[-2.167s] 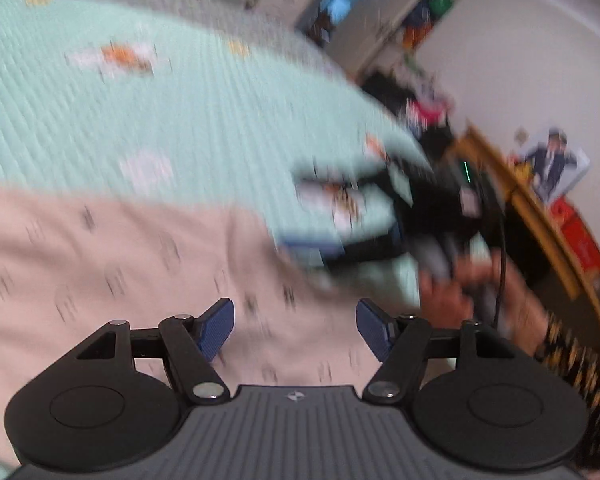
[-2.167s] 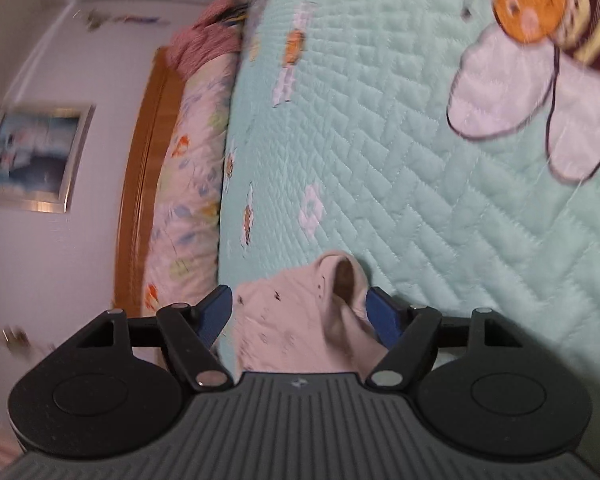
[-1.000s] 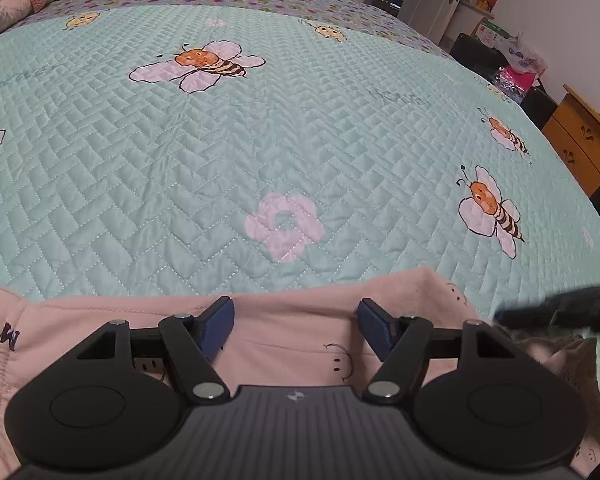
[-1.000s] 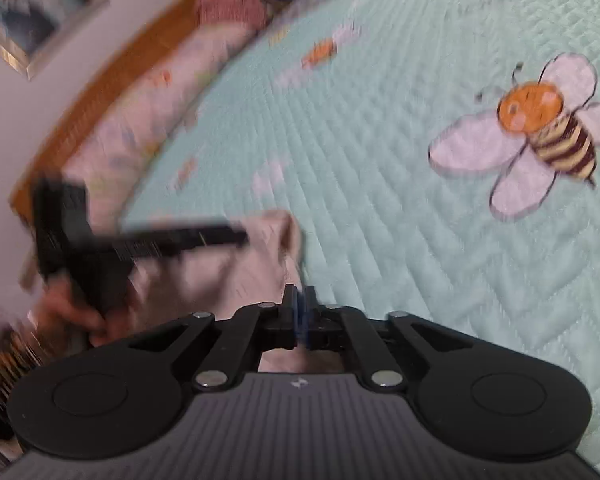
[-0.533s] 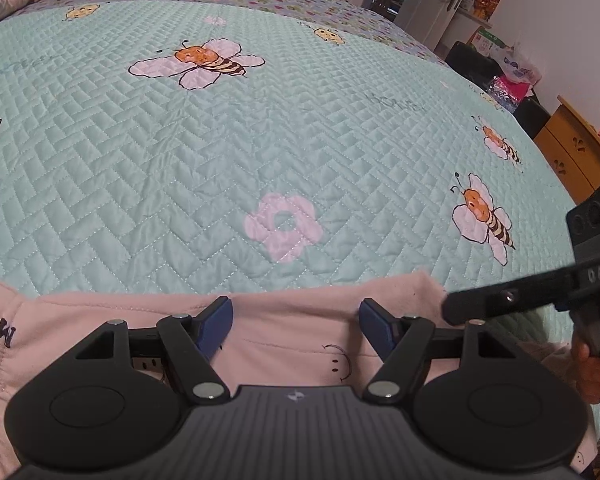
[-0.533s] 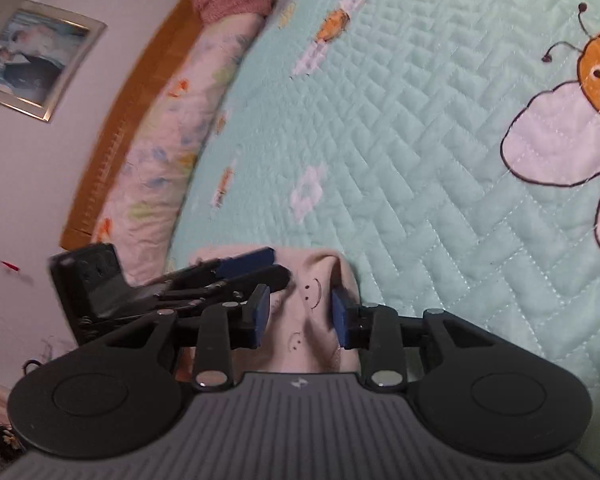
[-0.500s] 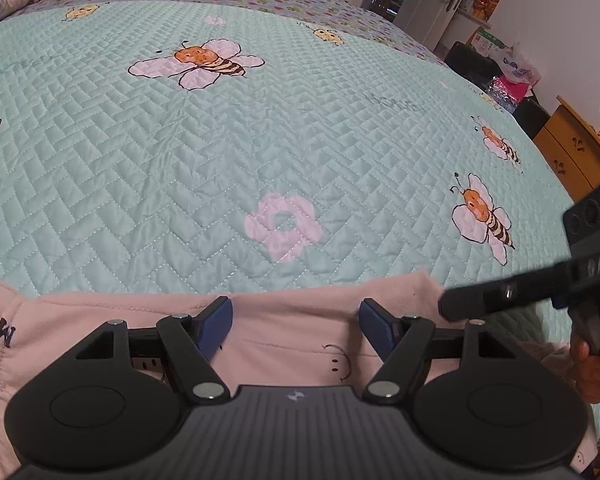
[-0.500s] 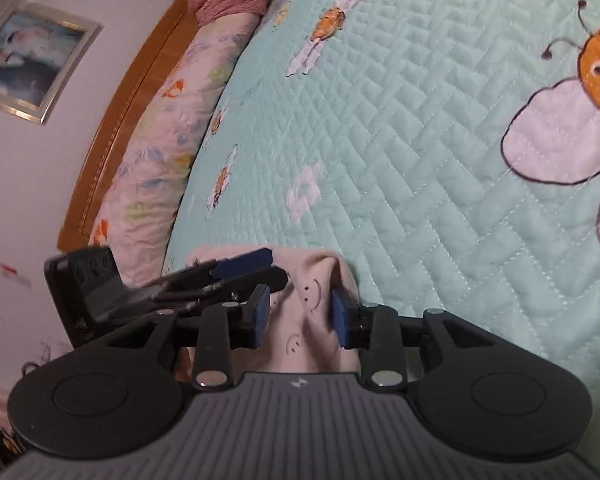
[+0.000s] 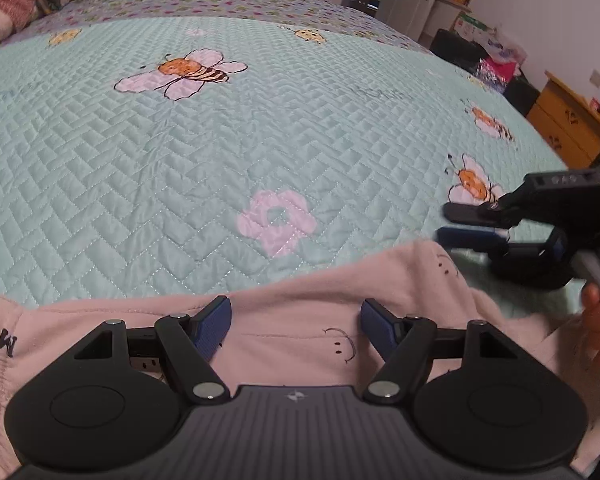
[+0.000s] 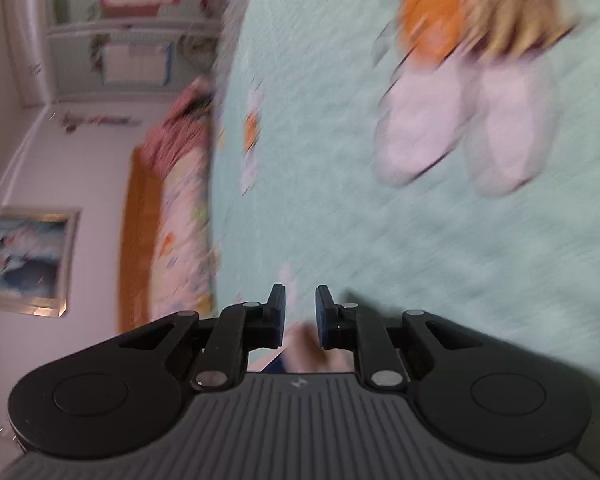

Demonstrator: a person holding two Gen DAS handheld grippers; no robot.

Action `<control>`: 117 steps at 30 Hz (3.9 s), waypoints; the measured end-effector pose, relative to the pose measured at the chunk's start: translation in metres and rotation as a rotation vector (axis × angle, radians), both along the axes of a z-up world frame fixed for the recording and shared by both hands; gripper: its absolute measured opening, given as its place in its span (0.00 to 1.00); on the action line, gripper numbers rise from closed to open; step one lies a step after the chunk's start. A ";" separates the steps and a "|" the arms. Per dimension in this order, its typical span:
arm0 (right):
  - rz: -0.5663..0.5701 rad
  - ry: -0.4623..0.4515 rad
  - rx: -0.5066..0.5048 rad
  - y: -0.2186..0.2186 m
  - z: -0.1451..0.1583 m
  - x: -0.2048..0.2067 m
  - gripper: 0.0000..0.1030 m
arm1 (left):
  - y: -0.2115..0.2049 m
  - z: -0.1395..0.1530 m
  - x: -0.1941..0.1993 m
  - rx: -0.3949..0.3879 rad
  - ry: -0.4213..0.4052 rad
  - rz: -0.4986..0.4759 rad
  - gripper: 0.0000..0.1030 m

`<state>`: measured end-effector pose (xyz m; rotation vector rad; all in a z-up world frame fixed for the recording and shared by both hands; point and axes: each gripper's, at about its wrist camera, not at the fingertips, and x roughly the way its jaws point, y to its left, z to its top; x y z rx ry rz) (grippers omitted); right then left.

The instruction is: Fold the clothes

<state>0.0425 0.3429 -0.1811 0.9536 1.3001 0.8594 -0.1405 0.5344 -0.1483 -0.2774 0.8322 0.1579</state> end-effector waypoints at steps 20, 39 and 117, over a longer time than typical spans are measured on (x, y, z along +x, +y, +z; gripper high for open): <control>-0.090 -0.125 -0.055 -0.146 0.025 -0.128 0.35 | -0.097 0.000 -0.065 -0.030 0.066 -0.138 0.72; -0.205 -0.460 -0.457 -0.166 0.064 -0.165 0.59 | -0.075 0.009 -0.096 -0.253 -0.021 0.073 0.73; 0.139 -1.459 -0.875 -0.092 0.077 -0.297 0.81 | -0.218 0.177 -0.025 -0.268 -0.171 -0.218 0.13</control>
